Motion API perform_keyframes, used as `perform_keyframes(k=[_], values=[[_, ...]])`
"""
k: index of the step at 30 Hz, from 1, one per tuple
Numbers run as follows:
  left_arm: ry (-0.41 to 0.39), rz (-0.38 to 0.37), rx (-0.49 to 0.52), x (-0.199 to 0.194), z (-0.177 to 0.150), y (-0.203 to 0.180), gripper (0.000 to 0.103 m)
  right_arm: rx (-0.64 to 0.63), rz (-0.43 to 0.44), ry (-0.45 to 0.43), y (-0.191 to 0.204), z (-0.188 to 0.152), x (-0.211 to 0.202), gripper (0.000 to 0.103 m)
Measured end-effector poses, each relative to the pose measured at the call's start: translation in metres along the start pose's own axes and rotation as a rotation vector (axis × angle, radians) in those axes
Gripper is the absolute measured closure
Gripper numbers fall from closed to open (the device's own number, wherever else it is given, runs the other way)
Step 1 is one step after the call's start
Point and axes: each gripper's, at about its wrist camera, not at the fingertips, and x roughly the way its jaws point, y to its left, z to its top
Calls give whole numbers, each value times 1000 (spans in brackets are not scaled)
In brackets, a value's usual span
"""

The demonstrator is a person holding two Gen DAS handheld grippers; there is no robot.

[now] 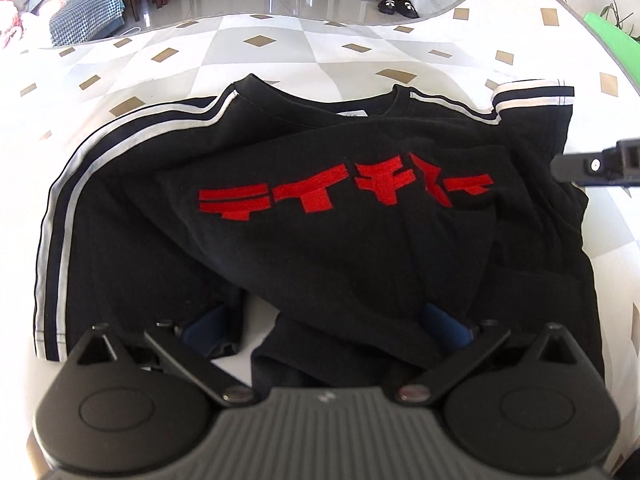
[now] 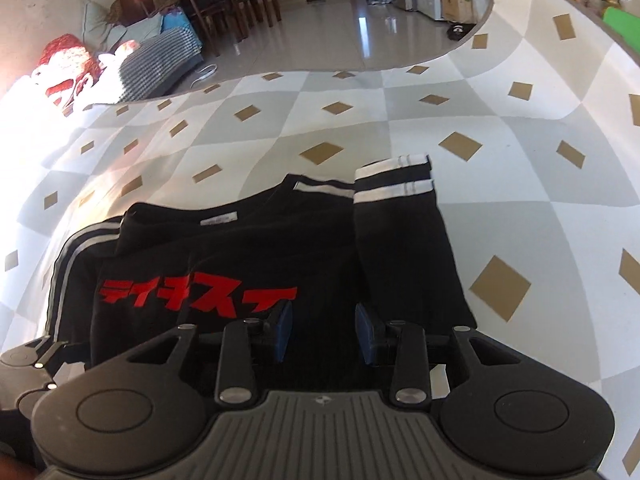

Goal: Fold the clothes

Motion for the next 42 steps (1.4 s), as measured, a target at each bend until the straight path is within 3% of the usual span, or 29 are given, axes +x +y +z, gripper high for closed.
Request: perform_keyframes(k=[8,16,33,38,42], values=[[-10,2,-21,-11,-15,3,0,-80,8,99,20,-38,22,68],[-17,-2,-11,-16,-20,5,0,-195,-79,68,43,-77,13,60],[1,7,-36,-20,-35,1,0,-121,-142,116,55,-92,-2,54],[-5,-4,-52,-23,-31,6,0,-26,-92,117,48,-80,-3,55],[-39,-5,-57,-34,-23,15,0,42,-77,54,29,-63,-18,55]])
